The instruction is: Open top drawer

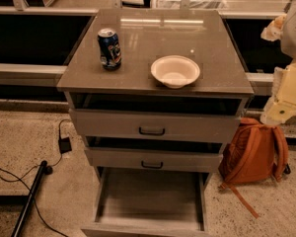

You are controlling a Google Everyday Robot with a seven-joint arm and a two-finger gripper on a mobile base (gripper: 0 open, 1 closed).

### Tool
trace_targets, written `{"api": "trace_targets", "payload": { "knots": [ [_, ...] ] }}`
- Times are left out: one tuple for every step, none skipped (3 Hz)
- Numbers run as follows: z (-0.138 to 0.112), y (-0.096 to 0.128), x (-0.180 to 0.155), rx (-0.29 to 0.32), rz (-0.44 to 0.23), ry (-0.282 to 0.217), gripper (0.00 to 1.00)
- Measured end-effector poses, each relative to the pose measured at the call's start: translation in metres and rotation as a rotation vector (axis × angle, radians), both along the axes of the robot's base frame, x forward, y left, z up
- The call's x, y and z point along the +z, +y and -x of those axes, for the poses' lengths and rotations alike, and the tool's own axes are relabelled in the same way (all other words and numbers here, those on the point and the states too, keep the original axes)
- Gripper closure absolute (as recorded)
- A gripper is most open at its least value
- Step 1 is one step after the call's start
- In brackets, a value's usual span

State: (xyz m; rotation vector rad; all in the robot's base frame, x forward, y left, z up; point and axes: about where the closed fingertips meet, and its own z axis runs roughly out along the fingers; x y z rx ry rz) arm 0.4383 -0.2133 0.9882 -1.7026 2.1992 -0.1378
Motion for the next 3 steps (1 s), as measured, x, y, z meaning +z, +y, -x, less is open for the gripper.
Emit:
{"api": "trace_targets", "payload": {
  "knots": [
    [0.000, 0.000, 0.000, 0.000, 0.000, 0.000, 0.00],
    [-0.003, -0.003, -0.028, 0.008, -0.027, 0.045, 0.00],
    [0.008, 0.003, -0.067, 0.072, -0.044, 0.042, 0.00]
  ]
}}
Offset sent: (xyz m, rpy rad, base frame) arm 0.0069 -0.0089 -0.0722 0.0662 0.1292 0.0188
